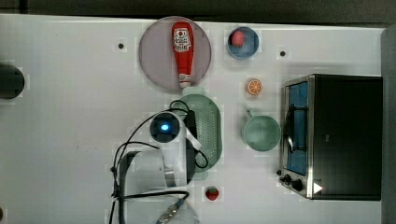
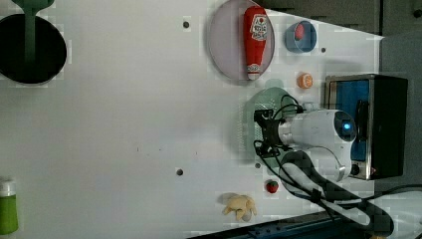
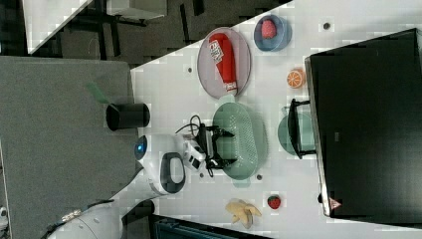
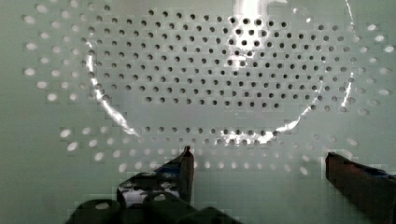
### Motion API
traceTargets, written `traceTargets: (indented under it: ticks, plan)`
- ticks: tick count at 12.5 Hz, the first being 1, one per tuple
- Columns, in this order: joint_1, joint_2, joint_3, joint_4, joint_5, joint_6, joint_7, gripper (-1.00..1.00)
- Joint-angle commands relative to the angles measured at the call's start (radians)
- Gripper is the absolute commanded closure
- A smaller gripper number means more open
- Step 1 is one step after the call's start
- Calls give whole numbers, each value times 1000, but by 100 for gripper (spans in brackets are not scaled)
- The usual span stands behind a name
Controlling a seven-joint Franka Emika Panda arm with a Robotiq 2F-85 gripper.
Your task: Drag strainer right to left.
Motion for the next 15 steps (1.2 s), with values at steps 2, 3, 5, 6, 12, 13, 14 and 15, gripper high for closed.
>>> traceTargets:
  ticks: [2,3,5,6,12,13,14,15]
  plan:
    - [96,5,22,47,-10,-3,165,-100]
    - [121,17,22,61,-10,-3,187,-100]
    - [171,48,22,99,-9,-3,226,-100]
    - [195,65,22,120,-9,-4,249,-100]
    - [310,153,24,247,7,-10,317,-100]
    - [321,158,27,265,22,-20,330,-100]
    - [329,159,32,280,40,-45,343,-100]
    - [334,161,40,297,60,-71,345,-100]
